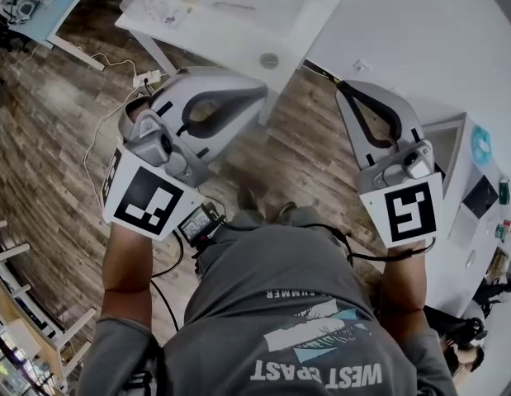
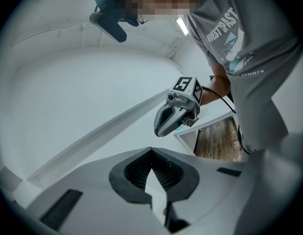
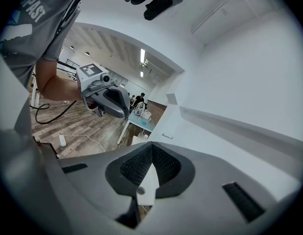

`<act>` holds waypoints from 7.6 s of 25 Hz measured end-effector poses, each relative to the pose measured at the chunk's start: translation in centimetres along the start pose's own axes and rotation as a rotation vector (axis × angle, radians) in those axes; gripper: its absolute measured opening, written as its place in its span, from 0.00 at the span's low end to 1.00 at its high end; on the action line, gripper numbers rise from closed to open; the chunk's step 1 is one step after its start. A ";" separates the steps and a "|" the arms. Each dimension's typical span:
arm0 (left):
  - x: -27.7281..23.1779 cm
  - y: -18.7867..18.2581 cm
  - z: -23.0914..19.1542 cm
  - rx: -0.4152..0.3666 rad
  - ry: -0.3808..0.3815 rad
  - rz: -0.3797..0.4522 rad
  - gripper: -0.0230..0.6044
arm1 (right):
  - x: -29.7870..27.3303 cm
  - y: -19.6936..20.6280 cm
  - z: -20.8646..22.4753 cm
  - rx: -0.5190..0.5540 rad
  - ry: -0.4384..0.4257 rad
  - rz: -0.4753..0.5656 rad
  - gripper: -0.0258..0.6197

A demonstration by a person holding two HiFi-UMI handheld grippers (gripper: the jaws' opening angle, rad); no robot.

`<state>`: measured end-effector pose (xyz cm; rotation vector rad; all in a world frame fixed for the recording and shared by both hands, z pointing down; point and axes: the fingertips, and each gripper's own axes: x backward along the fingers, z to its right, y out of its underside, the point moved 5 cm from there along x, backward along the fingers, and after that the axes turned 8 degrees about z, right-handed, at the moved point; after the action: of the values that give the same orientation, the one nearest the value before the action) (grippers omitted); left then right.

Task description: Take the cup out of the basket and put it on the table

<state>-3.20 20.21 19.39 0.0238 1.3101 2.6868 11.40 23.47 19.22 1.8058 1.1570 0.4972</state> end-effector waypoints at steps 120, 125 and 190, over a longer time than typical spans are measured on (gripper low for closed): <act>-9.0 31.7 -26.6 0.332 -0.342 -0.300 0.05 | -53.4 52.2 32.8 -0.206 -0.363 -1.132 0.25; -8.7 31.6 -26.4 0.332 -0.348 -0.303 0.05 | -53.3 52.5 33.1 -0.191 -0.343 -1.154 0.09; 6.0 27.6 -20.3 0.278 -0.376 -0.291 0.05 | -46.7 8.8 10.8 -0.126 -0.441 -0.211 0.08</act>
<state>-14.35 -11.56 28.21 0.3257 1.4211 2.1167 1.13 -23.50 27.27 1.5601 0.9680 0.0403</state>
